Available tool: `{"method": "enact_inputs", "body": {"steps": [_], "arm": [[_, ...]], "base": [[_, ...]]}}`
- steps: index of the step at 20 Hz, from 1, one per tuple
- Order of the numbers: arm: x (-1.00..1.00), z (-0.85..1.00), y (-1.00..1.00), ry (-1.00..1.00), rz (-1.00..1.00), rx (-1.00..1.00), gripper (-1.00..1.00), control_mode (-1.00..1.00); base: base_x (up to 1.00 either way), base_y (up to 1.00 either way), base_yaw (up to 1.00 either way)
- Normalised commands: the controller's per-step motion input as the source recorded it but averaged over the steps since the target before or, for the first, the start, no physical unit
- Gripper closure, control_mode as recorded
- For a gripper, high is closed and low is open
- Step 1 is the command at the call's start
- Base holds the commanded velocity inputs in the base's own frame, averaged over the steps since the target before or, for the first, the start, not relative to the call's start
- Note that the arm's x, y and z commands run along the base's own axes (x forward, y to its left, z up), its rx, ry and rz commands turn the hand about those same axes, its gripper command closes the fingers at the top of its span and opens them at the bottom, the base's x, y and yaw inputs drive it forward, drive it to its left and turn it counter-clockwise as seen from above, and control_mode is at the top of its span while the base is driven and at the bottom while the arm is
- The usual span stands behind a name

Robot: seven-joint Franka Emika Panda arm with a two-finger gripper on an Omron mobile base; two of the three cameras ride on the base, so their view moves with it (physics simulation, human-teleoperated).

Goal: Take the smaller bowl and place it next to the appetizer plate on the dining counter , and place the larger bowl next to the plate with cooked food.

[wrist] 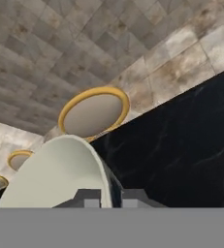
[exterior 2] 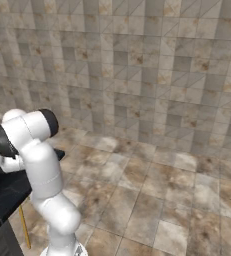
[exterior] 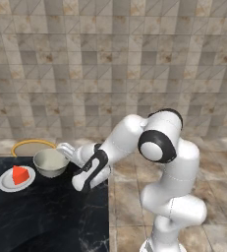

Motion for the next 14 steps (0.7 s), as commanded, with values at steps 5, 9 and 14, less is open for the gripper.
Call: {"method": "enact_inputs", "body": {"steps": [5, 9, 14], "arm": [[0.00, -0.01, 0.49, 0.00, 0.01, 0.00, 1.00, -1.00], [-0.32, -0.01, 0.64, 0.00, 0.00, 0.00, 1.00, -1.00], [-0.33, -0.03, 0.38, -0.02, 0.00, -0.01, -1.00, -1.00]], "base": [[0.00, 0.00, 0.00], [0.00, 0.00, 0.00], [0.00, 0.00, 0.00]]}}
